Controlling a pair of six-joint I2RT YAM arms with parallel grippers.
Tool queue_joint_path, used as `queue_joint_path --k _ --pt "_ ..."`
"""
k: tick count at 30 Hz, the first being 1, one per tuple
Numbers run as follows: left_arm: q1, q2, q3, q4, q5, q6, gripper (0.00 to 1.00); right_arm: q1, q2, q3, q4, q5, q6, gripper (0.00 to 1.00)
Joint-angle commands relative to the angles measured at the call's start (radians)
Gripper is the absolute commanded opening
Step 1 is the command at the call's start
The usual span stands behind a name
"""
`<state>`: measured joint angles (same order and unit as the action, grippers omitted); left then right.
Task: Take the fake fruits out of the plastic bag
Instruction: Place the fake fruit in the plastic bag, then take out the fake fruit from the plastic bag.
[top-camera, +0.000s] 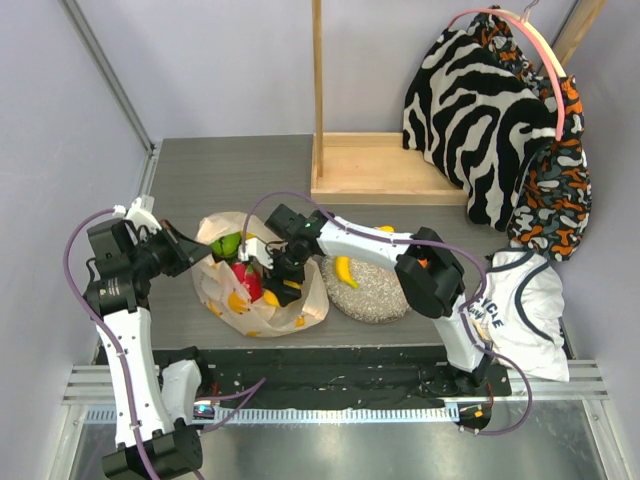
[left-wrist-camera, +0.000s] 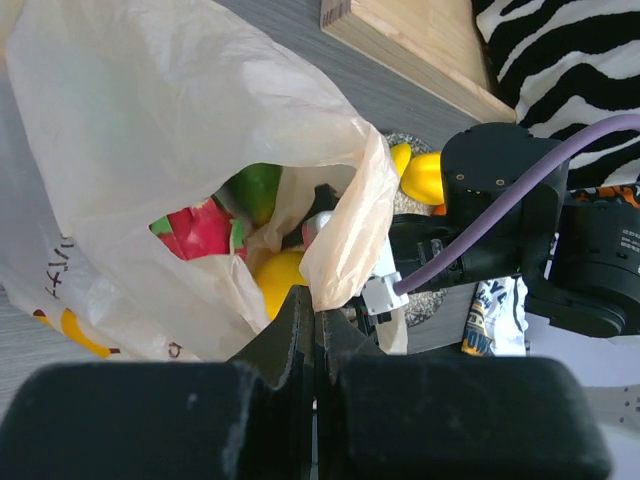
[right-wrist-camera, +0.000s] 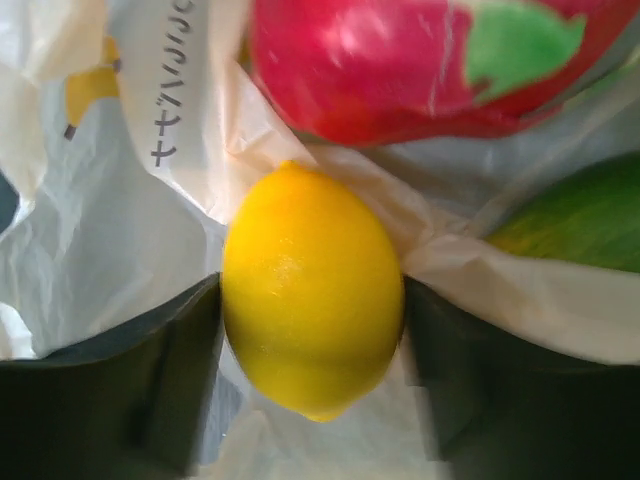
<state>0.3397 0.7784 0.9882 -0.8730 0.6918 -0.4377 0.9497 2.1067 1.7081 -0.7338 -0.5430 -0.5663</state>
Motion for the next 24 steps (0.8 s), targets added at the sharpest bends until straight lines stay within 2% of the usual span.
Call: queue_joint_path --k 1,2,7,10,16,24 --pt "-0.004 -0.021 0.024 0.000 0.000 0.019 0.00 -0.022 -0.072 0.013 0.053 0.040 -0.012 0.97" --pt "-0.005 -0.021 0.021 0.000 0.002 0.019 0.00 -0.023 -0.124 0.001 0.053 0.023 -0.018 1.00" --pt "-0.005 -0.022 0.020 0.009 0.003 0.013 0.00 -0.005 -0.315 -0.105 0.103 -0.049 -0.064 1.00" --pt "-0.007 -0.021 0.015 0.023 0.005 0.002 0.00 0.032 -0.390 -0.194 0.120 -0.020 -0.145 0.99" --pt "-0.005 -0.013 0.013 0.040 0.008 -0.013 0.00 0.054 -0.350 -0.260 0.131 0.037 -0.228 0.92" --pt "-0.004 -0.018 0.027 0.037 -0.003 -0.012 0.00 0.064 -0.254 -0.283 0.252 0.175 -0.244 0.91"
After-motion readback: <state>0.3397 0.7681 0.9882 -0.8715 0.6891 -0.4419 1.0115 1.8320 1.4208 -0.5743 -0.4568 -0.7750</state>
